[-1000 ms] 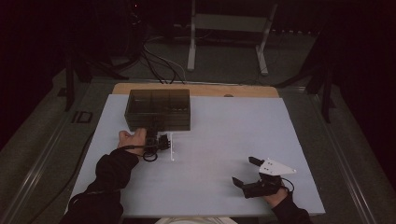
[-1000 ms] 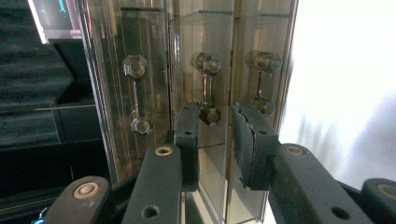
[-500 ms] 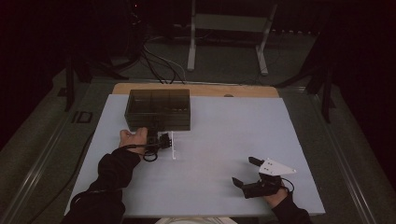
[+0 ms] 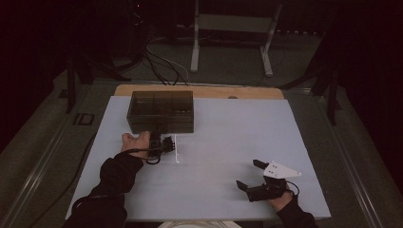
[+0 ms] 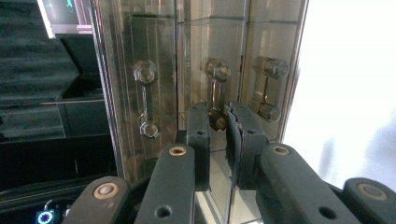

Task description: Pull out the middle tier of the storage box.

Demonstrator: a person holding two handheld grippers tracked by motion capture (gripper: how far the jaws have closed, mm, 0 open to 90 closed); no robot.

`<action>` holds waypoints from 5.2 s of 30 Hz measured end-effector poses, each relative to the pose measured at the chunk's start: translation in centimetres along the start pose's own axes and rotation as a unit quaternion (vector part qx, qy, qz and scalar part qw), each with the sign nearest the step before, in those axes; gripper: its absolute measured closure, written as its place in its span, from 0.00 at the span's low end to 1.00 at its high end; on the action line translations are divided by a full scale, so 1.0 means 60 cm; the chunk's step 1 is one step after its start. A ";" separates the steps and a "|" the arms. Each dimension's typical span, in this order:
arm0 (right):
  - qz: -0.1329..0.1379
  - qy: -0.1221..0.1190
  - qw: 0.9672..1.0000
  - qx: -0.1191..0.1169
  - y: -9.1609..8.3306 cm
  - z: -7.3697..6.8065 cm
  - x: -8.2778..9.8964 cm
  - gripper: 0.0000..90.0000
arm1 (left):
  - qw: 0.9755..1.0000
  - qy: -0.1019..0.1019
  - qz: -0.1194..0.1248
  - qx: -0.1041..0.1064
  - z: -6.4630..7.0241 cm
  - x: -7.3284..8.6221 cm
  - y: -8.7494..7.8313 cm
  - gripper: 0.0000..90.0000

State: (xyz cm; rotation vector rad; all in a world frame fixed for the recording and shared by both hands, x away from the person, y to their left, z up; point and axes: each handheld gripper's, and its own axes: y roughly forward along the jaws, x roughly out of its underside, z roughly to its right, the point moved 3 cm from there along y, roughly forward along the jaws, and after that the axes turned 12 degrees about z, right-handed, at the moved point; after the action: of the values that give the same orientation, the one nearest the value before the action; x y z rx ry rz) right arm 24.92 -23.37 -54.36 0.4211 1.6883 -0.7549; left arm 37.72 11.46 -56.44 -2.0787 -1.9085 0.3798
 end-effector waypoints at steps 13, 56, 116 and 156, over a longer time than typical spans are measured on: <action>-0.001 -0.001 1.000 0.000 0.000 -0.001 0.000 0.00 | 1.000 0.003 0.004 -0.001 0.007 -0.003 -0.017 0.91; -0.004 -0.001 1.000 0.000 0.002 -0.001 0.001 0.00 | 1.000 -0.009 0.020 0.021 0.004 0.003 -0.034 0.90; -0.014 -0.006 1.000 0.001 0.005 -0.001 0.005 0.00 | 0.910 -0.243 0.148 0.301 -0.111 0.107 -0.081 0.02; -0.016 -0.003 1.000 -0.001 0.006 0.000 0.006 0.00 | 0.868 -0.256 0.189 0.380 -0.155 0.124 -0.040 0.35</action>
State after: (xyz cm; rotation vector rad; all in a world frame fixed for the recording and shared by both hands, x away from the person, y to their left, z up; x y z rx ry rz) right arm 25.06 -23.13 -54.83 0.3911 1.6933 -0.7775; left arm 39.72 18.69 -46.93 -1.8465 -1.1875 1.6129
